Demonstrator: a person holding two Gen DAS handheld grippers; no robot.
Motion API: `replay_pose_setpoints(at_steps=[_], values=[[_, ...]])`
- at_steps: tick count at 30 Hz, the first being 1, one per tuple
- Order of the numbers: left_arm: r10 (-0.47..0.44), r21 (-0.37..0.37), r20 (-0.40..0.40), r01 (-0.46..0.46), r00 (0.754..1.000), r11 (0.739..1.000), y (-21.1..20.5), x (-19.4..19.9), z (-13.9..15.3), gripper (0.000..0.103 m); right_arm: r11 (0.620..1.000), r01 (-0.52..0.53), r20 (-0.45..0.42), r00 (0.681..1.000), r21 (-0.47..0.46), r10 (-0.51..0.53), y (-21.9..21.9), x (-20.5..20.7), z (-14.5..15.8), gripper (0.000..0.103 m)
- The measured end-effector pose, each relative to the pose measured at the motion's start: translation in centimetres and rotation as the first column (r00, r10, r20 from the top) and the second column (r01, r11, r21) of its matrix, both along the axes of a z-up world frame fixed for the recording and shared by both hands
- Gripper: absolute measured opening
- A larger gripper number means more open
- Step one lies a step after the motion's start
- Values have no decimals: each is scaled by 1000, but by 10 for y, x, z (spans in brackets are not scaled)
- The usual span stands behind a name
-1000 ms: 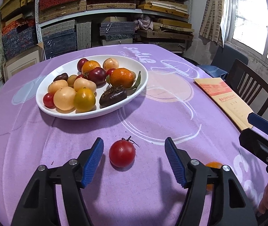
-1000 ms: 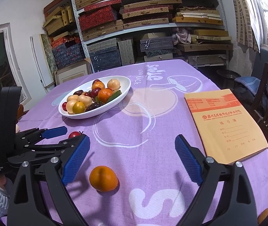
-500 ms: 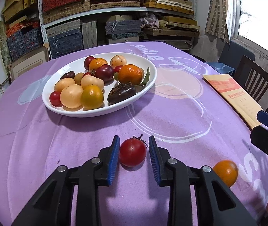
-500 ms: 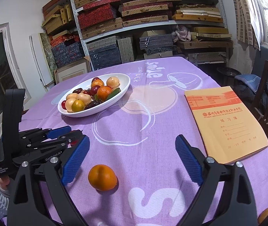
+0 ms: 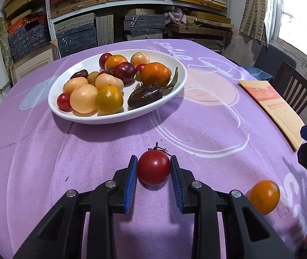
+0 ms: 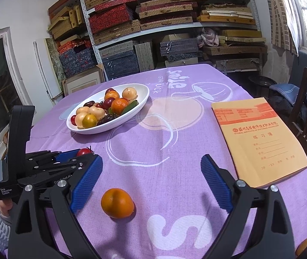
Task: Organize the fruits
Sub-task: 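Grasp the tangerine with the right tool while the left tool holds the tomato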
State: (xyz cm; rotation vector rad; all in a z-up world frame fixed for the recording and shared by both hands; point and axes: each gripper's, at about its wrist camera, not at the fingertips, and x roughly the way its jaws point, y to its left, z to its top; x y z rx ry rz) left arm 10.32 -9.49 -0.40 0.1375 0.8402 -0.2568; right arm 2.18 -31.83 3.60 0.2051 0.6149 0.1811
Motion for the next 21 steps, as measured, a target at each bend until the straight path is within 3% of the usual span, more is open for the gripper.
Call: replay_pose_setpoints(at_steps=[8, 14, 21], values=[[119, -1, 82, -119, 990, 993, 43, -28, 23, 31, 993, -86, -28, 996, -79, 85, 24, -2, -6, 90], [197, -18, 87, -196, 977, 980, 81, -52, 26, 31, 976, -144, -48, 989, -162, 138, 50, -8, -8, 89], [196, -20, 93, -195, 976, 981, 85, -59, 27, 31, 967, -184, -141, 977, -175, 160, 60, -3, -20, 79]])
